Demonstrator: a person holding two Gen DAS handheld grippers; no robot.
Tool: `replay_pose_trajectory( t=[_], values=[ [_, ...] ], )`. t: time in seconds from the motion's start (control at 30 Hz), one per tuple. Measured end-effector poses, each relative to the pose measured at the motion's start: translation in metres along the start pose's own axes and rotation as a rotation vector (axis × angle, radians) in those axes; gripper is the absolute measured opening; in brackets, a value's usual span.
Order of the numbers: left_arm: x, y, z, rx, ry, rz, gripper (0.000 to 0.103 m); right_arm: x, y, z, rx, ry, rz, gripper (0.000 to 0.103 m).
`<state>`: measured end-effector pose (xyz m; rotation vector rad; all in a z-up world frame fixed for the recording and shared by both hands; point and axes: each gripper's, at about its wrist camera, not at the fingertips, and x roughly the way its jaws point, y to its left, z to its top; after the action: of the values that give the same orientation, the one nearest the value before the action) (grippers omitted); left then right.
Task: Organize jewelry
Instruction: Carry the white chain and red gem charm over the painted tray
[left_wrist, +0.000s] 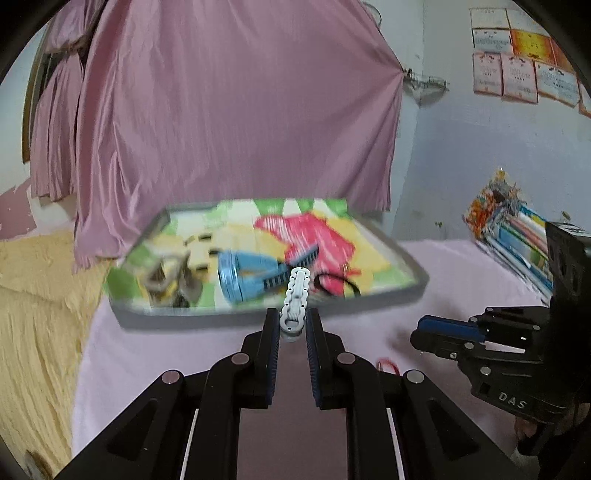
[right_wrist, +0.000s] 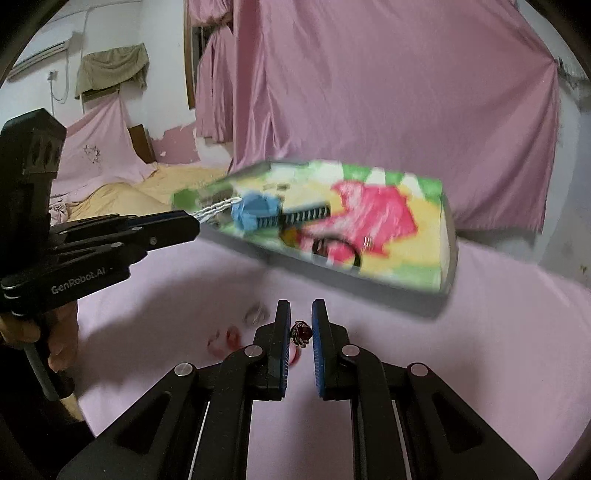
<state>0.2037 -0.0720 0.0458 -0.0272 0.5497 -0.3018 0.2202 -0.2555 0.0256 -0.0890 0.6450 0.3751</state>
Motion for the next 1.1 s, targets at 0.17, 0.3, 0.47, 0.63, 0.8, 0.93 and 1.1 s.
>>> replay_pose_trajectory(
  t=[0.17, 0.3, 0.47, 0.63, 0.8, 0.93, 1.1],
  values=[
    [0.022, 0.011, 0.028, -0.014, -0.012, 0.001, 0.014, 0.018, -0.009, 0.033, -0.017, -0.015, -0.016, 0.010],
    [0.048, 0.013, 0.042, 0.031, 0.015, 0.043, 0.014, 0.043, -0.018, 0.051, 0.010, 0.007, -0.004, 0.010],
    [0.071, 0.021, 0.049, 0.012, 0.054, 0.052, 0.014, 0.071, -0.027, 0.060, 0.071, 0.044, 0.015, 0.010],
    [0.084, 0.023, 0.045, 0.005, 0.100, 0.042, 0.014, 0.093, -0.031, 0.054, 0.103, 0.086, 0.019, 0.010],
    [0.093, 0.026, 0.042, -0.002, 0.145, 0.038, 0.014, 0.108, -0.031, 0.047, 0.109, 0.144, -0.004, 0.010],
    [0.097, 0.027, 0.039, -0.007, 0.165, 0.035, 0.014, 0.118, -0.028, 0.043, 0.093, 0.186, -0.014, 0.010],
    [0.097, 0.026, 0.037, 0.003, 0.170, 0.035, 0.014, 0.117, -0.029, 0.044, 0.101, 0.188, -0.009, 0.010]
  ],
)
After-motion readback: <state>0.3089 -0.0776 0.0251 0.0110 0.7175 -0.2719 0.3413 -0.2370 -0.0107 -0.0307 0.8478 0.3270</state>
